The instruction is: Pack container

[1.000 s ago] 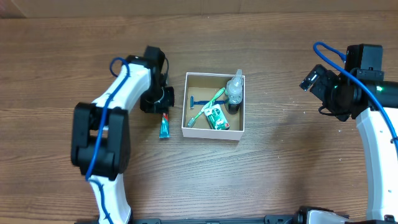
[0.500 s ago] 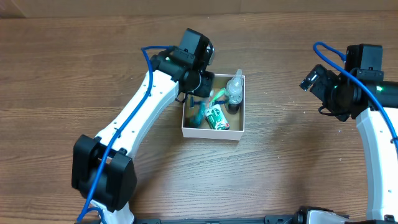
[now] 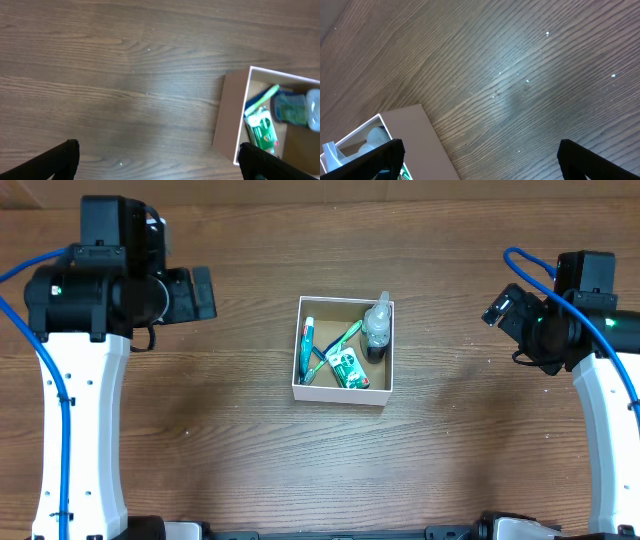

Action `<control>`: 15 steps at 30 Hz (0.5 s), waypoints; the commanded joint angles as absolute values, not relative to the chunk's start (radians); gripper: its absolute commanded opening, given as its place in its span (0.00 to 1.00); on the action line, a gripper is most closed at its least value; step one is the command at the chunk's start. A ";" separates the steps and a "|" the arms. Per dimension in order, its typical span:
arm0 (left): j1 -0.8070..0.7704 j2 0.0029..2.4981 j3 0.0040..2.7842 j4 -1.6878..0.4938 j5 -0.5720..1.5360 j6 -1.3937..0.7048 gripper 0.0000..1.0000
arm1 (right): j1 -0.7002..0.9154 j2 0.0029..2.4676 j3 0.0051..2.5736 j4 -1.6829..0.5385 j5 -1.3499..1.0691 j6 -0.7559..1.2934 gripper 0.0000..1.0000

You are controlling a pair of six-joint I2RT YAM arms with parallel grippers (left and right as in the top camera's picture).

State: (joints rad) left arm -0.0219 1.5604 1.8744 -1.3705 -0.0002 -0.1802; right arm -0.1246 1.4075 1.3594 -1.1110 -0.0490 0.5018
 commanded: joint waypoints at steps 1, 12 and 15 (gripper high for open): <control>-0.015 1.566 1.881 -1.358 -0.009 -0.164 1.00 | -0.128 1.407 1.374 -1.106 -0.050 0.510 1.00; -0.015 1.566 1.881 -1.358 -0.009 -0.164 1.00 | 0.064 1.053 1.238 -0.870 0.085 0.344 1.00; -0.015 1.566 1.881 -1.358 -0.009 -0.164 1.00 | 0.113 0.827 0.933 -0.582 0.057 0.204 1.00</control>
State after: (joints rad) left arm -0.0177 1.5642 1.8744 -1.3598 -0.0051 -0.1802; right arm 0.0925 0.9234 1.1164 -0.6518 0.0429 0.3317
